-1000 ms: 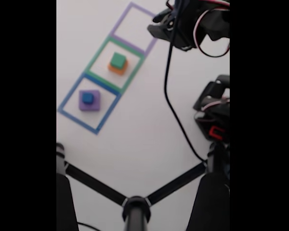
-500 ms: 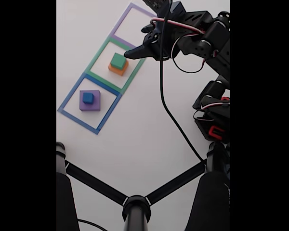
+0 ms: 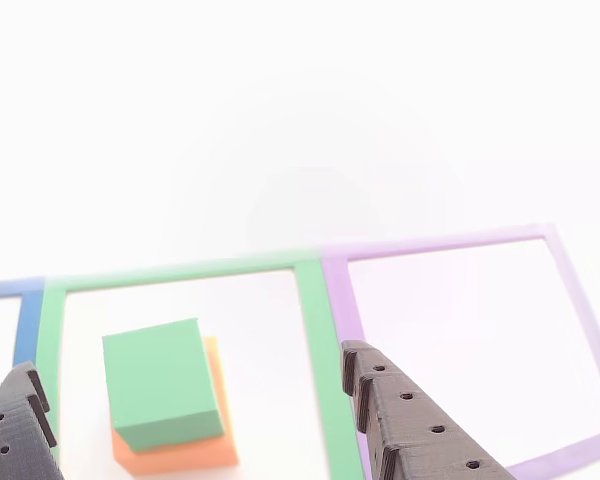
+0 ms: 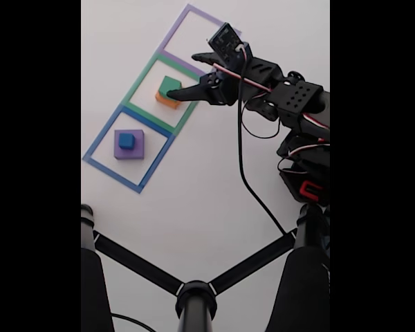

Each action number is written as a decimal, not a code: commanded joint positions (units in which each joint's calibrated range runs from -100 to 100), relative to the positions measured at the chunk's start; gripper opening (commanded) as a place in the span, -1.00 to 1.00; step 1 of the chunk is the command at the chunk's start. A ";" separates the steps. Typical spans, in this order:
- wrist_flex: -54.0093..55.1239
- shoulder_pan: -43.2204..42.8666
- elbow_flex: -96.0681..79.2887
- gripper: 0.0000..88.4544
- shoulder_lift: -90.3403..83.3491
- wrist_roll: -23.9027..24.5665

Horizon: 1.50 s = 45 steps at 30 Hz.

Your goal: Tower of hanoi

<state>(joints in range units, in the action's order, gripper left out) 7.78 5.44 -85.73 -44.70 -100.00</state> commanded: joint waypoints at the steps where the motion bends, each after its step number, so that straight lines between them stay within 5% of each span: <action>1: 15.81 -0.30 -1.55 -0.21 8.16 0.00; 21: 53.12 -4.72 3.45 -0.28 46.22 0.00; 45: 55.55 -7.01 7.17 -0.35 55.28 0.00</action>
<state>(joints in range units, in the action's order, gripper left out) 61.96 -0.61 -79.81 11.02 -100.00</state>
